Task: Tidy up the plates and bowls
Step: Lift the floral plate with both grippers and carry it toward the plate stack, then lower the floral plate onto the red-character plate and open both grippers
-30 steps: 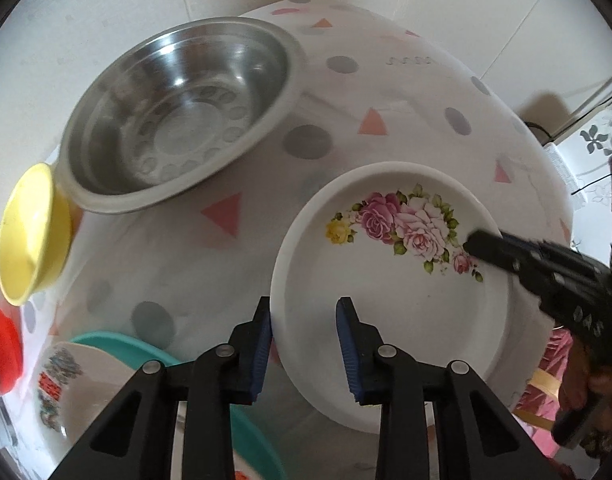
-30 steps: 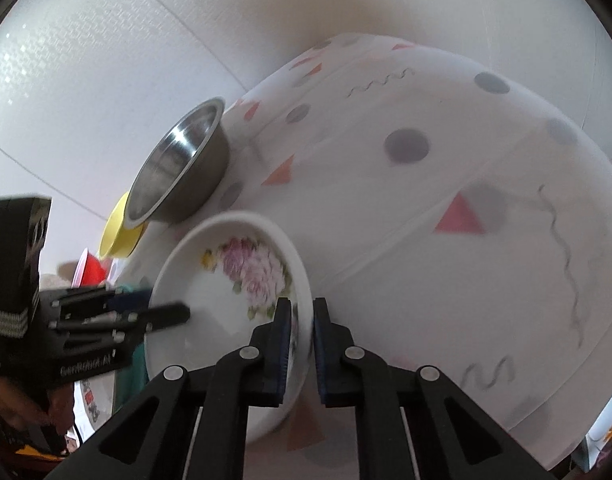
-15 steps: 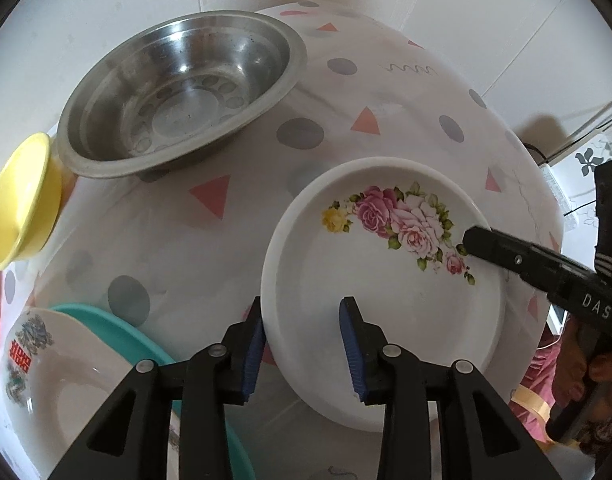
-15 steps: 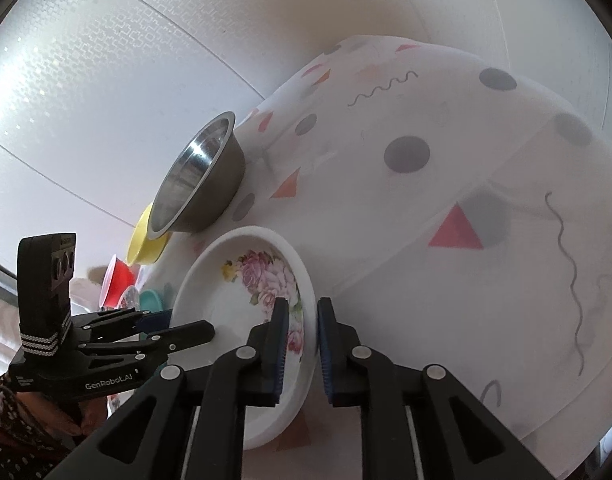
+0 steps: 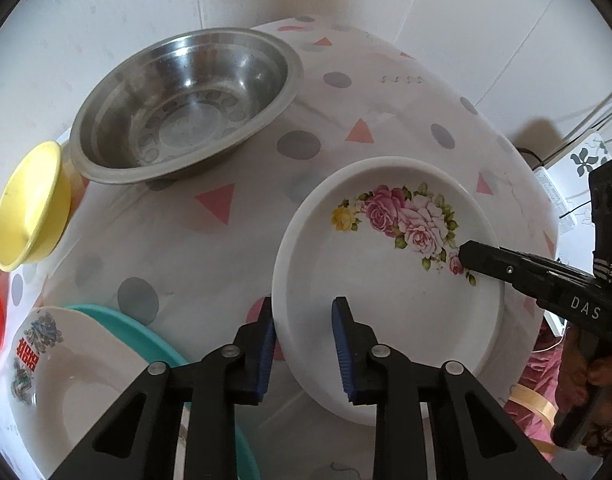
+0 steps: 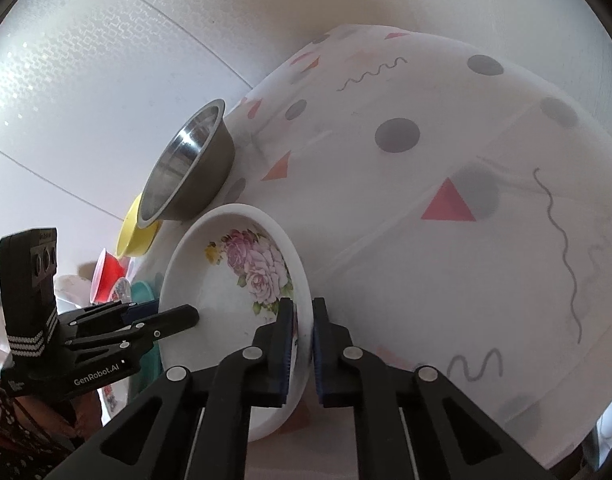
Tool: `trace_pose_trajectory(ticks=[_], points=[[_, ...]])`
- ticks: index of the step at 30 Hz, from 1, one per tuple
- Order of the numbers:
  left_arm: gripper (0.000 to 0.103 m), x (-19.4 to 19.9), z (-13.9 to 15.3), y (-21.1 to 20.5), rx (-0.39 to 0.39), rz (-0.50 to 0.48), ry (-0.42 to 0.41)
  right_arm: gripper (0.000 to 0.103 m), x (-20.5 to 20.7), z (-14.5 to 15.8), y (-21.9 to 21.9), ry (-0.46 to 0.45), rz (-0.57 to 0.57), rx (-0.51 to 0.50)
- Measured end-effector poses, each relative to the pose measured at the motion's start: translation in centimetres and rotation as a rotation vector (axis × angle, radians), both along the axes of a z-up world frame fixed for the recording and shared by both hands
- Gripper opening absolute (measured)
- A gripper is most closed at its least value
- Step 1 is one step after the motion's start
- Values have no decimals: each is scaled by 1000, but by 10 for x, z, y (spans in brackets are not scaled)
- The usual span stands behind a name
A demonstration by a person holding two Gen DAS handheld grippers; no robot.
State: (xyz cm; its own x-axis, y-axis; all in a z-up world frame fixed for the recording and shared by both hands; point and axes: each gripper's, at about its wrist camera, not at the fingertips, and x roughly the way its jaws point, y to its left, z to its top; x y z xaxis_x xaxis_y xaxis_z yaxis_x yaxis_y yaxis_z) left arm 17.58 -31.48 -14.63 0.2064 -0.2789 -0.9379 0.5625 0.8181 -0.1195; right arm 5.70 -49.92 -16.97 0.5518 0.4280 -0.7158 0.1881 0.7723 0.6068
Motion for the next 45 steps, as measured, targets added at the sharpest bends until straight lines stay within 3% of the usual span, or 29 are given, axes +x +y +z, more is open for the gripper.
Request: trace_pose_trajectory(ticks=[15,28,36,45], points=[[27,-3,47,37,-115,78,-70,9,-6,37,8,-70,-19,47],[27,-6,81,124,-200,269,-147,9,16,77,71,-147,126,52],[27,-17,80,186,-194,411,-154,9,34,82,126,-144,255,66],[27,-28,63,243,-173,541,-101,9,45,63,182,-90,382,77]])
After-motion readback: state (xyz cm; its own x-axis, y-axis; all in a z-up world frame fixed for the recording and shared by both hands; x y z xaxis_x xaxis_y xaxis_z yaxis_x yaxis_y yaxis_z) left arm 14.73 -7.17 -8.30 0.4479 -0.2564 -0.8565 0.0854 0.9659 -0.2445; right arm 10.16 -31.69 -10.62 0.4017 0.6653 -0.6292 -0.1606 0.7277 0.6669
